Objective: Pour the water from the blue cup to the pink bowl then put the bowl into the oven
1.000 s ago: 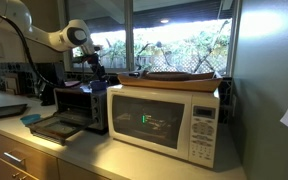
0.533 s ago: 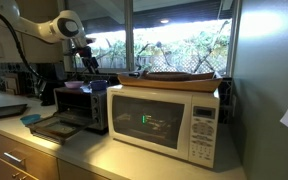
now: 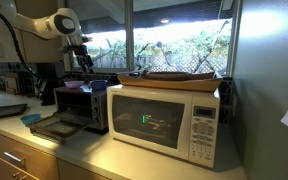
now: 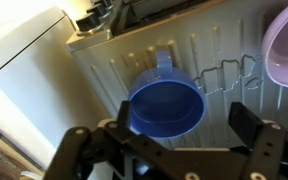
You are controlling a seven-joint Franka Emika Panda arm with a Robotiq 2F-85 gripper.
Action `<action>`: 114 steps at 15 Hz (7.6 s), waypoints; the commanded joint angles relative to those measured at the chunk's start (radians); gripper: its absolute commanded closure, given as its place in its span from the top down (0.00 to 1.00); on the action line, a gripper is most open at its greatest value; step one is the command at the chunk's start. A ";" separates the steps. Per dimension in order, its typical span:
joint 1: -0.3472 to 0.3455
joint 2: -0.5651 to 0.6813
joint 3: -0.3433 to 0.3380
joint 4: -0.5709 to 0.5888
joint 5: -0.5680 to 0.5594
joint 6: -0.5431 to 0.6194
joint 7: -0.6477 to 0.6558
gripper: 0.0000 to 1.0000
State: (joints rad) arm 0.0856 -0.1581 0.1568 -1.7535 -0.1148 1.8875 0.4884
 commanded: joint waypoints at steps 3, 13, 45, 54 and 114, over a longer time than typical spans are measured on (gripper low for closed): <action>0.018 0.028 0.010 -0.007 0.123 0.022 0.037 1.00; 0.059 0.095 0.034 -0.039 0.265 0.086 0.108 1.00; 0.072 -0.089 0.009 -0.224 0.397 0.014 -0.278 0.01; 0.055 -0.214 0.015 -0.460 0.419 0.066 -0.193 0.01; -0.041 -0.131 0.170 -0.654 0.097 0.636 1.058 0.01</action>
State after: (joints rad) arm 0.0408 -0.3556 0.3265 -2.4366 -0.0072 2.4888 1.5163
